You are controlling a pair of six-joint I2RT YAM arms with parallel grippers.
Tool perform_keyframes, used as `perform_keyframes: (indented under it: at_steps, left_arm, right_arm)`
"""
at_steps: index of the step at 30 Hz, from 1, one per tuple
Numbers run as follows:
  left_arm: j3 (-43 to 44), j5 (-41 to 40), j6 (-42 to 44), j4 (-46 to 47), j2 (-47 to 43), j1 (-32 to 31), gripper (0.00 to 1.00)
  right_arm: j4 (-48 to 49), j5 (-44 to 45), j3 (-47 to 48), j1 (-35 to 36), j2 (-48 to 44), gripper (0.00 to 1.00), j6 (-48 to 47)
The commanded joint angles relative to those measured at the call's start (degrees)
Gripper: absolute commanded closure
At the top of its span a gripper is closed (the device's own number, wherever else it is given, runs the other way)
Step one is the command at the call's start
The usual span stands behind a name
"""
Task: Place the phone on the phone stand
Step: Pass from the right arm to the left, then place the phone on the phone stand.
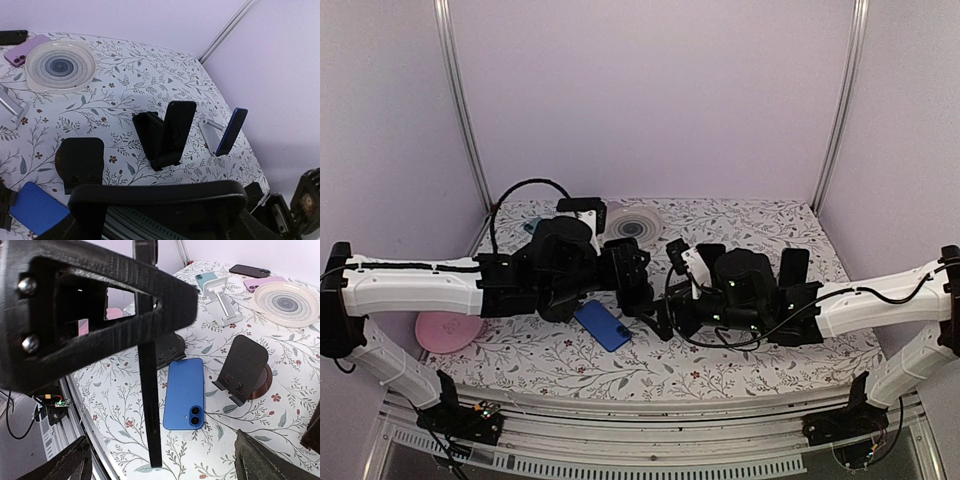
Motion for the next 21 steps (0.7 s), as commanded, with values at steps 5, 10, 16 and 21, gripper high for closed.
perform_keyframes:
  at_steps: [5, 10, 16, 21]
  left_arm:
    - [1.8, -2.3, 6.4, 0.2, 1.4, 4.0, 0.97]
    - [3.5, -3.3, 9.7, 0.8, 5.2, 5.1, 0.97]
    - [5.7, -2.6, 12.6, 3.0, 10.8, 5.5, 0.98]
    - [7.0, -1.2, 13.6, 5.4, 15.2, 5.9, 0.98]
  right_arm:
    - [-0.2, 4.5, -4.8, -1.3, -9.3, 0.01, 2.4]
    - [-1.1, 5.6, -5.8, -1.8, -13.9, 0.01, 2.4]
    - [-3.8, 6.1, -6.8, -1.8, -21.2, 0.01, 2.6]
    - [-5.0, 8.1, -7.8, -2.1, -27.3, 0.01, 2.2]
